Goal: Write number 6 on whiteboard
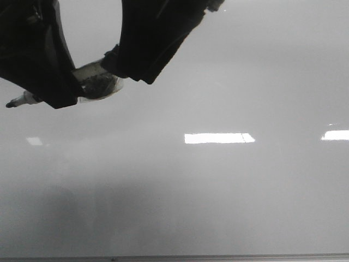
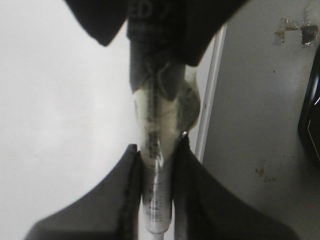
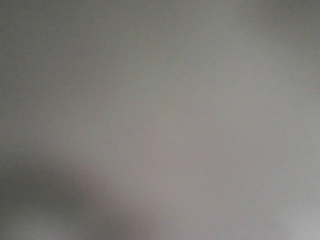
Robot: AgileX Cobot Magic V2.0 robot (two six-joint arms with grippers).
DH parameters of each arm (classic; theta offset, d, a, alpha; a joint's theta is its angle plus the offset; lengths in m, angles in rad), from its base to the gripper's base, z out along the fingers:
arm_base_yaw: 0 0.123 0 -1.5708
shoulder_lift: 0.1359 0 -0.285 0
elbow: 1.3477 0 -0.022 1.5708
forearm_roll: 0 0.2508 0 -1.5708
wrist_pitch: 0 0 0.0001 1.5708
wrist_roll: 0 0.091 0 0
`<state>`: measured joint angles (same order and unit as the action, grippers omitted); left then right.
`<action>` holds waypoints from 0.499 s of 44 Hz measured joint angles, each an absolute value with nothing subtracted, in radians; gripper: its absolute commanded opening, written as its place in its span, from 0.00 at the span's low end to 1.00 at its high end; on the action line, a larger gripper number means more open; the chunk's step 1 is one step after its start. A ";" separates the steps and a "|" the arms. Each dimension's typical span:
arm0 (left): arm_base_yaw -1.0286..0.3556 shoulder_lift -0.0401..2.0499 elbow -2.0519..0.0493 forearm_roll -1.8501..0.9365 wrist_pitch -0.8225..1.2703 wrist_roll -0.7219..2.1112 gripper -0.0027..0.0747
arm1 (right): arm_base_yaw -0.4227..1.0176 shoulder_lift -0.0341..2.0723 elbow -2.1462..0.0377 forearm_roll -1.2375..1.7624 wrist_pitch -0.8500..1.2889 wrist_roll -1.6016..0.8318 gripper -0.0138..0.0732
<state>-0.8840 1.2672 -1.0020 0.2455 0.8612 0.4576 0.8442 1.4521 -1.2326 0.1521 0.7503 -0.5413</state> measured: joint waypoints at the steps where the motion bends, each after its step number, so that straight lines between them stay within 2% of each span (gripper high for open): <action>1: -0.884 1.267 -1.002 0.246 0.861 0.458 0.01 | 0.844 1.452 -1.233 0.152 0.752 -0.541 0.24; 5: -0.884 1.267 -1.002 0.247 0.861 0.464 0.01 | 0.846 1.452 -1.234 0.152 0.760 -0.544 0.07; 8: -0.884 1.267 -1.000 0.246 0.861 0.465 0.01 | 0.846 1.452 -1.236 0.152 0.767 -0.545 0.09; 11: -0.884 1.267 -1.000 0.246 0.859 0.465 0.07 | 0.846 1.452 -1.238 0.152 0.767 -0.545 0.09; 13: -0.884 1.267 -1.000 0.246 0.859 0.465 0.14 | 0.846 1.452 -1.238 0.150 0.768 -0.545 0.09; 19: -0.884 1.267 -1.000 0.246 0.850 0.466 0.52 | 0.839 1.447 -1.240 0.146 0.784 -0.546 0.09; 22: -0.884 1.267 -1.000 0.246 0.837 0.466 0.65 | 0.816 1.431 -1.230 0.158 0.800 -0.548 0.09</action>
